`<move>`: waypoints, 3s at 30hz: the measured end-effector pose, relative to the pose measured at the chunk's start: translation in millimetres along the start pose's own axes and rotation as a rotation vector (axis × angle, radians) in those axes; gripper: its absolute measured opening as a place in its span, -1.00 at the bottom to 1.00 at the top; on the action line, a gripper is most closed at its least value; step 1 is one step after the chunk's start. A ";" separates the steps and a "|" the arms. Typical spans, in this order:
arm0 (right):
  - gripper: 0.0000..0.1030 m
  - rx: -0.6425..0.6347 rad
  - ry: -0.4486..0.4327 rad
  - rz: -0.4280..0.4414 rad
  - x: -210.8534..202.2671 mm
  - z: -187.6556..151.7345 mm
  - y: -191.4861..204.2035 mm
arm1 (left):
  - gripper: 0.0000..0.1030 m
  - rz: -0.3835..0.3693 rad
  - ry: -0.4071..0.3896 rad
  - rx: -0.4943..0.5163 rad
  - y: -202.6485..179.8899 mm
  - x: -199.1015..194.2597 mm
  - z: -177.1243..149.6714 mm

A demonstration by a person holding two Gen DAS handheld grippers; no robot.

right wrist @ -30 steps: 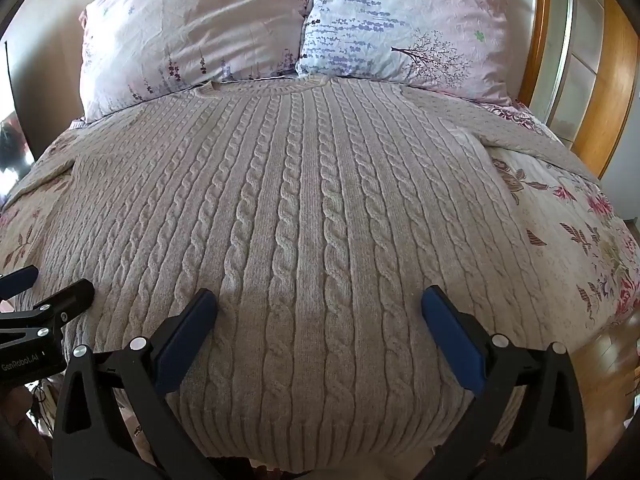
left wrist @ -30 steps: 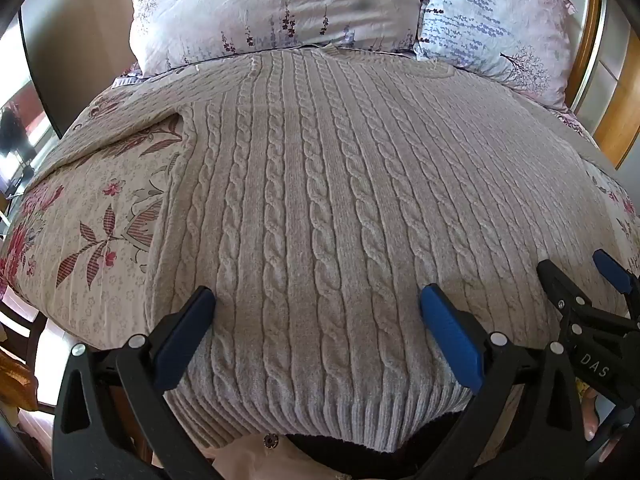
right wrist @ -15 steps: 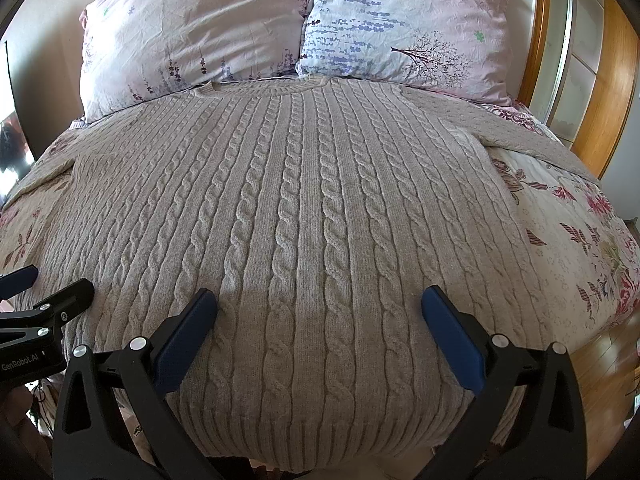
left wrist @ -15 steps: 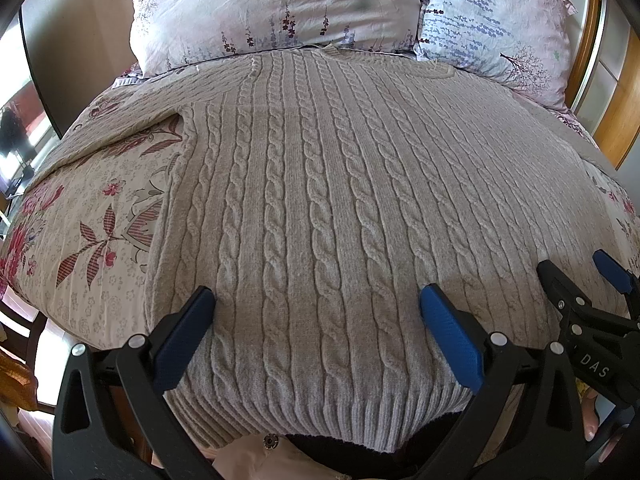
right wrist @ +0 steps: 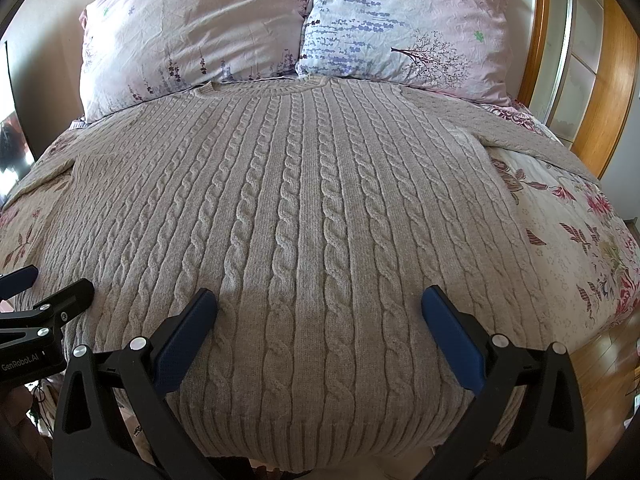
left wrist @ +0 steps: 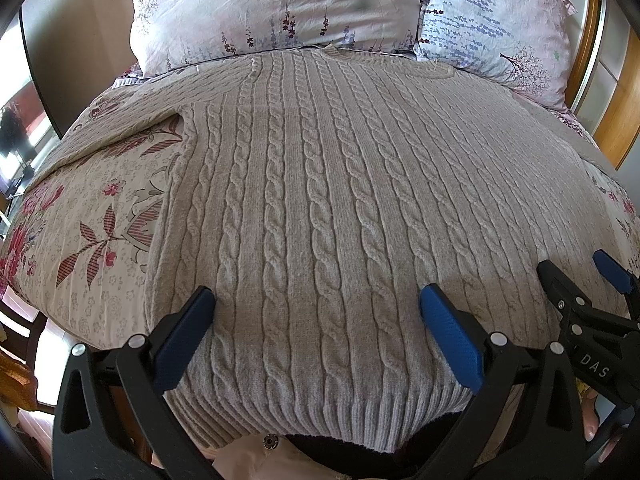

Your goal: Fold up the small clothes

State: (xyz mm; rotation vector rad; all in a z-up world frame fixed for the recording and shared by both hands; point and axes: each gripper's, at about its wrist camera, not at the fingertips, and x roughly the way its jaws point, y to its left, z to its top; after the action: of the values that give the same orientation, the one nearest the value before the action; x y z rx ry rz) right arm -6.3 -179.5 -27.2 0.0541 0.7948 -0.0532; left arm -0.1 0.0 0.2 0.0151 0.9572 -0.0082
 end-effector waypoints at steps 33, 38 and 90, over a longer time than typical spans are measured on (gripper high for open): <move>0.97 0.000 -0.002 0.000 -0.6 0.1 -0.3 | 0.97 0.000 -0.002 0.000 0.0 -0.1 -0.1; 0.97 0.000 -0.001 0.000 -0.6 0.0 -0.4 | 0.97 0.000 -0.002 0.000 0.0 -0.1 0.0; -0.09 0.952 0.023 0.036 98.3 101.2 -328.5 | 0.97 -0.200 -0.181 0.043 6.0 17.8 104.5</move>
State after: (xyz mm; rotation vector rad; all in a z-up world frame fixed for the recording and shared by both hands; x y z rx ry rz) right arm 112.1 -516.7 -36.0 0.9699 0.7321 -0.3944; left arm 95.7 4.2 45.9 -0.0411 0.7742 -0.2119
